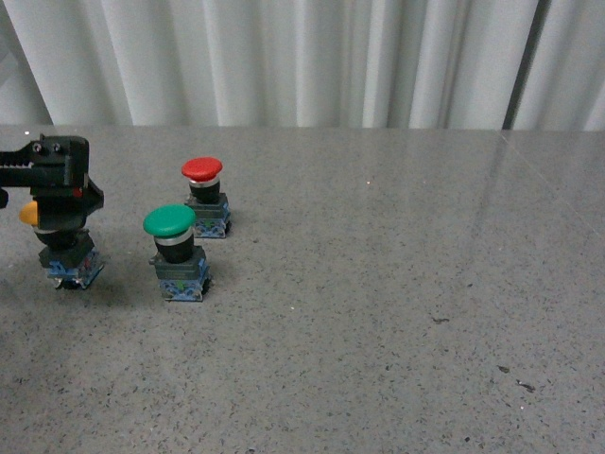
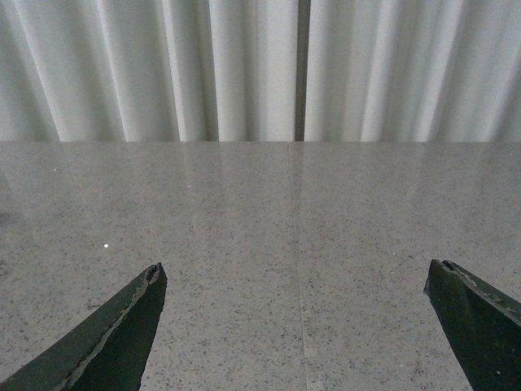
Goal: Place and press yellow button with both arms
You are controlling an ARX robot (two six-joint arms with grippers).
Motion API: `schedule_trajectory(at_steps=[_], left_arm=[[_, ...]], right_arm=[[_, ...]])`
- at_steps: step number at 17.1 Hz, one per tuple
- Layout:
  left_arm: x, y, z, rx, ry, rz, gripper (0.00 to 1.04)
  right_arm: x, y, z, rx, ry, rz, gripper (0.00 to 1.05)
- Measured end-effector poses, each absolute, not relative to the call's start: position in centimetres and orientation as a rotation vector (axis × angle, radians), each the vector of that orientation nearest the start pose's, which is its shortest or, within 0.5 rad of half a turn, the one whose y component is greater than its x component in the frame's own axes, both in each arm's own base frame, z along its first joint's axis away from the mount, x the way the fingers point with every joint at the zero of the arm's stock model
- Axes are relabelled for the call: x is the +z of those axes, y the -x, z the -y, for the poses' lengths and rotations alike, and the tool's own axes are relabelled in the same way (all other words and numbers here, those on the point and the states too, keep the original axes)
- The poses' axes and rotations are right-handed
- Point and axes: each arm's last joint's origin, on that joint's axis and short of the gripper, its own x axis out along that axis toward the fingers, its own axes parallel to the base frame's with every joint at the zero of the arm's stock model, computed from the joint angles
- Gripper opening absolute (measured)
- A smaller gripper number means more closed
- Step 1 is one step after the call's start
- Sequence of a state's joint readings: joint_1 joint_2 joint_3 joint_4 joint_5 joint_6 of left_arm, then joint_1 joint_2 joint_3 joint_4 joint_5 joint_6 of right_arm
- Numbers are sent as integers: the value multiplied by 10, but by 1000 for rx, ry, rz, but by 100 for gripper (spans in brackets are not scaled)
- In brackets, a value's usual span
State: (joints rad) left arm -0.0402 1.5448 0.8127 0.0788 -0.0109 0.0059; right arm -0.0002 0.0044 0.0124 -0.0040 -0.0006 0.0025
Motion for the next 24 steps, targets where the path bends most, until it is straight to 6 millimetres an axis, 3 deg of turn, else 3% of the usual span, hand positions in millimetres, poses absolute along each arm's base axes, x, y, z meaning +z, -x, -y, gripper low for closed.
schedule_trajectory(at_steps=[5,7,9,10,13,16,17,19,24], left_arm=[[183,-309,13,-35,-29,-670,98],[183,-309,12,-30,-34,-666,81],[183,-307,11,-28,-47,-678,44],[193,-301,14,-30,-57,-666,39],[240,-293,39,-90,-72,-535,38],[293,-297,80,-183,-64,-372,38],[302,-300,93,-209,-57,-347,38],[306,-311,125,-273,-38,-339,38],[283,-329,167,-310,2,-423,38]], right_arm=[[167,-97,0,0,-2,4,98],[167,-97,0,0,-2,4,98],[167,-97,0,0,-2,4,98],[167,-97,0,0,-2,4,98],[167,-97,0,0,-2,4,98],[167,-97,0,0,-2,4,98],[167,-97,0,0,-2,4,98],[167,-97,0,0,-2,4,98],[167,-97,0,0,-2,4,98]])
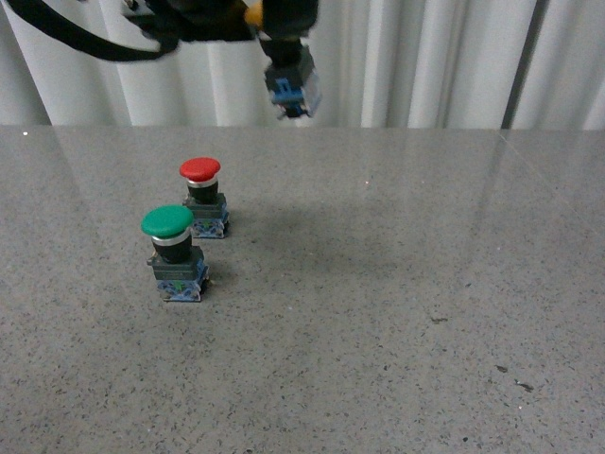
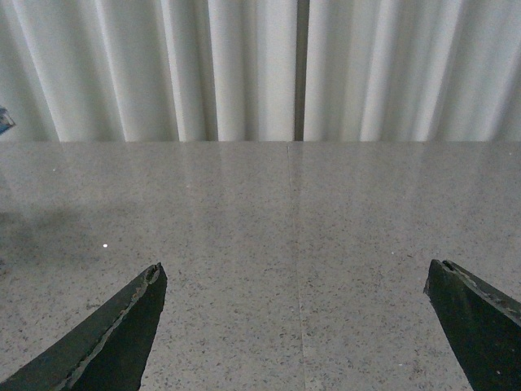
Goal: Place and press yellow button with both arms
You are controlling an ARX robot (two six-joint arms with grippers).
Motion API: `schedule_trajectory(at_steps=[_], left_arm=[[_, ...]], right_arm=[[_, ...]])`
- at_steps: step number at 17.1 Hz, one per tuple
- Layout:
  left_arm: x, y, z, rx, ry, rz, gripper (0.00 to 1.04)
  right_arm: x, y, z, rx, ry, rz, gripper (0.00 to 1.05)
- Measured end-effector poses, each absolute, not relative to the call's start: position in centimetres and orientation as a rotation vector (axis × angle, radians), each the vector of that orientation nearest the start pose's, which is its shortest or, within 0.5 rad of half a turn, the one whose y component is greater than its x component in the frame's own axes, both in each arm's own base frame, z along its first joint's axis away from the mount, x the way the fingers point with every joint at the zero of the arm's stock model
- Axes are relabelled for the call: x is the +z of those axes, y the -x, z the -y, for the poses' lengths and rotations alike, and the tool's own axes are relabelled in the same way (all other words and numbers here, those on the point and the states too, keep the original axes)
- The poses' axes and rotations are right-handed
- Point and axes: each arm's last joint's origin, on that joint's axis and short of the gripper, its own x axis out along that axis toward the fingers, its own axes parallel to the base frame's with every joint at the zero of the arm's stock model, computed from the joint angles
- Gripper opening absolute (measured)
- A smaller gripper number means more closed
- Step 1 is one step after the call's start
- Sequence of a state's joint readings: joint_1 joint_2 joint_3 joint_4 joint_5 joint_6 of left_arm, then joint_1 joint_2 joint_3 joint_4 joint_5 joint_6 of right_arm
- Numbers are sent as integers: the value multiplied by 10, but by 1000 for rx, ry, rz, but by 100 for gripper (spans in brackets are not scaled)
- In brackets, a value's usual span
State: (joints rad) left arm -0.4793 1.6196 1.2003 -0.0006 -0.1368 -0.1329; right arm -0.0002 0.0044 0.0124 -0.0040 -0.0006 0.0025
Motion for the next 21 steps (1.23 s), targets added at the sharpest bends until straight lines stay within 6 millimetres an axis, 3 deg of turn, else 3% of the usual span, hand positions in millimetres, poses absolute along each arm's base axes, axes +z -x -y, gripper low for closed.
schedule_trajectory(at_steps=[7,15,20,21], left_arm=[[257,-332,194,-302,73,-500,38],[202,-344,218,-327,115,-651,38],[198,-348,223,-380,130,-653,38],[189,-346,245,-325,104,-672,38]], right_arm=[[167,-97,0,0,-2,4,98],[167,-97,0,0,-2,4,98],[167,-97,0,0,-2,4,98],[167,-97,0,-3,-2,4,98]])
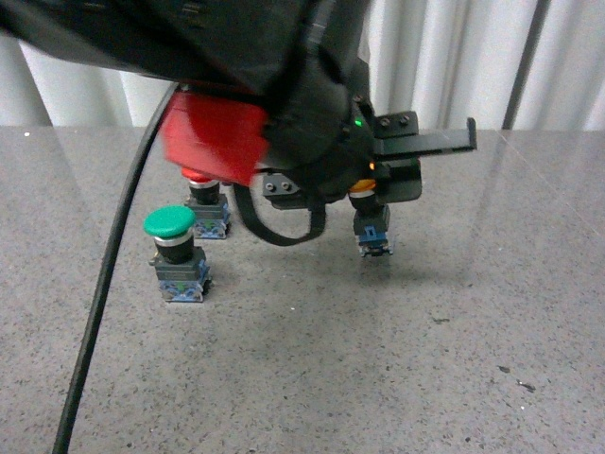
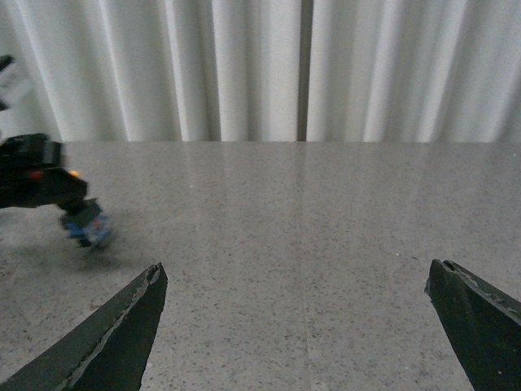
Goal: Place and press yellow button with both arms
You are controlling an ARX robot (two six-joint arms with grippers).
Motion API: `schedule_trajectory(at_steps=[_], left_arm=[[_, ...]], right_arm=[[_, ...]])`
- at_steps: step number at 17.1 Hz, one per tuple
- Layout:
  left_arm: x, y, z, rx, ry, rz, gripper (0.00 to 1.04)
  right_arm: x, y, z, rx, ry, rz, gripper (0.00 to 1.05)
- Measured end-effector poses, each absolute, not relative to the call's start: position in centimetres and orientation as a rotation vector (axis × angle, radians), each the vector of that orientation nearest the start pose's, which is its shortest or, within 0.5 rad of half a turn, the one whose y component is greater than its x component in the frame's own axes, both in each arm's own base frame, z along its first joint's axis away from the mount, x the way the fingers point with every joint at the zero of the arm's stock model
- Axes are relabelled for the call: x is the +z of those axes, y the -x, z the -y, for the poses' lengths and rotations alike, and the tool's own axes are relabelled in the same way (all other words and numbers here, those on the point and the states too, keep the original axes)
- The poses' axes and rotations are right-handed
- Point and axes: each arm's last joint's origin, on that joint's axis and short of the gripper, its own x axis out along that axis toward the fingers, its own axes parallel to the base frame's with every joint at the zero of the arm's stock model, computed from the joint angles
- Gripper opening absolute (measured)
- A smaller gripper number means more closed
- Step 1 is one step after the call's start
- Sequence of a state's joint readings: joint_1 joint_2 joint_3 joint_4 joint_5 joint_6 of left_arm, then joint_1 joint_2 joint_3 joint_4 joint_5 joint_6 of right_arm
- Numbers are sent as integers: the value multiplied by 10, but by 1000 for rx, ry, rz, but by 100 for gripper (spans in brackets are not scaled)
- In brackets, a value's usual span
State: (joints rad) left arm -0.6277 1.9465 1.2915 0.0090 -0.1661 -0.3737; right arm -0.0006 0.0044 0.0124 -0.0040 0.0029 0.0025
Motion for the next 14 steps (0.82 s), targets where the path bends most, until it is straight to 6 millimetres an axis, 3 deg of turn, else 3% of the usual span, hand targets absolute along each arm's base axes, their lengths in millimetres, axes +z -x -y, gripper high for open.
schedule_trajectory(at_steps=[3,6,9,14], left_arm=[[188,-316,301,-478,115,-686,37],[191,-321,313,-424,117,-643,37],[183,-325,314,-359,94,-624,37],[182,-331,289,-210,62,-580,37]], right_arm=[[167,-97,0,0,-2,4,98],[167,-97,0,1,-2,4,98],[167,-97,0,0,-2,4,98],[167,-97,0,1,-2,4,98]])
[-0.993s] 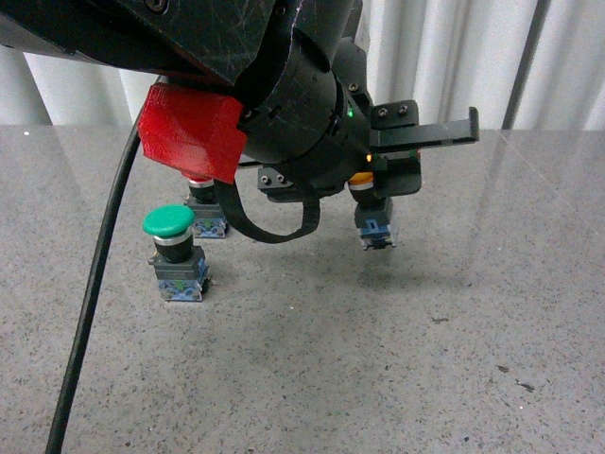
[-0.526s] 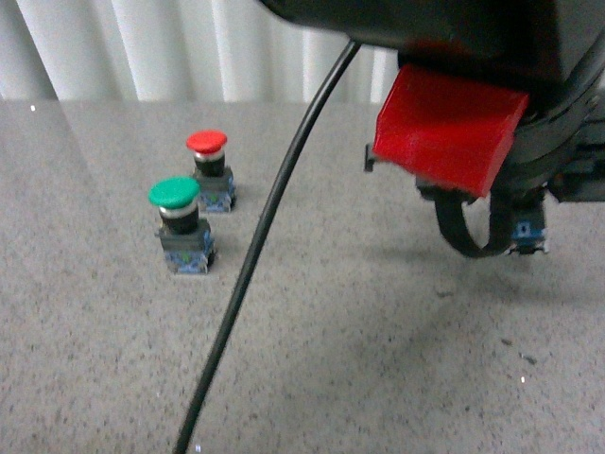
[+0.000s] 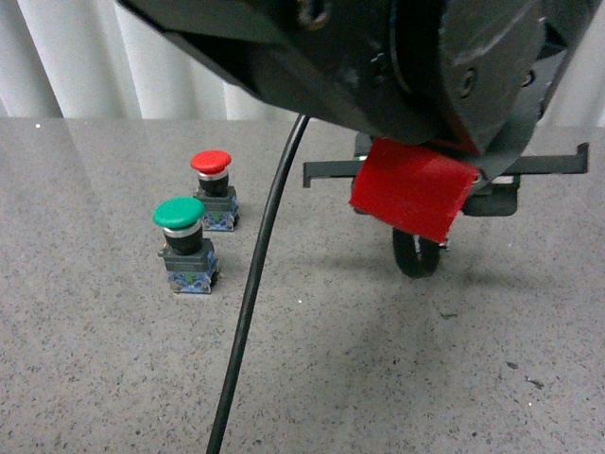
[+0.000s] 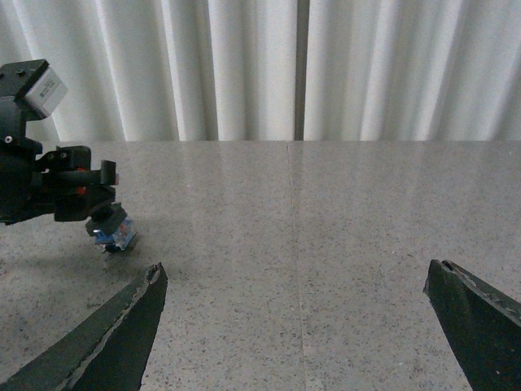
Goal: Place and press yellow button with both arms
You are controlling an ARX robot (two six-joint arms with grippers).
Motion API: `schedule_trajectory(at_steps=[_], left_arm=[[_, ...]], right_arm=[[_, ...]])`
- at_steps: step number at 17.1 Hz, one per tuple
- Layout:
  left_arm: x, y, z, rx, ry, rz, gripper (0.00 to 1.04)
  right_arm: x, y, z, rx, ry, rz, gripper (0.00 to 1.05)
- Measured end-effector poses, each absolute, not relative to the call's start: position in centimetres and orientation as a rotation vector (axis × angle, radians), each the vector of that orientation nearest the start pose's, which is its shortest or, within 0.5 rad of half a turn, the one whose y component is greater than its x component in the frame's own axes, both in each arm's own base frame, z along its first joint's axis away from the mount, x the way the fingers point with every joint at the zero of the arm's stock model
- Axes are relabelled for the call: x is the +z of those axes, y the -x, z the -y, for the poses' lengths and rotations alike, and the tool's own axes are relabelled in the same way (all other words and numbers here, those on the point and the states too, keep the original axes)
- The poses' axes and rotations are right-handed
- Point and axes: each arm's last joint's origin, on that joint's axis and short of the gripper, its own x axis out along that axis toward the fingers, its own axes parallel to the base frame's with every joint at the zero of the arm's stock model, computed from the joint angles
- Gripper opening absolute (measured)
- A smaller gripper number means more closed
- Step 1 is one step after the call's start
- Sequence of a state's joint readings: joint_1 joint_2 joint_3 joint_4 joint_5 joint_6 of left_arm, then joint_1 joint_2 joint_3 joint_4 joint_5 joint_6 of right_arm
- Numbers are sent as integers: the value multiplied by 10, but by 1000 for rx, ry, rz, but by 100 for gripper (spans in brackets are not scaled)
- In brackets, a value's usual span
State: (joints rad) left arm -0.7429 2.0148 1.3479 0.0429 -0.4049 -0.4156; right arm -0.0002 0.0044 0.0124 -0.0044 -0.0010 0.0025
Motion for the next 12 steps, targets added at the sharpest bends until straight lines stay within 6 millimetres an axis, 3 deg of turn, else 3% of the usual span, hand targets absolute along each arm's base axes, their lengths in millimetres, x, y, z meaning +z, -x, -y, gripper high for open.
schedule_trajectory(at_steps=[4,12], left_arm=[[193,-325,277,-185,86,-560,37],[184,-325,275,-200,83,-617,37]], right_arm=[[167,-97,0,0,-2,4,98],[167,-97,0,0,-2,4,98]])
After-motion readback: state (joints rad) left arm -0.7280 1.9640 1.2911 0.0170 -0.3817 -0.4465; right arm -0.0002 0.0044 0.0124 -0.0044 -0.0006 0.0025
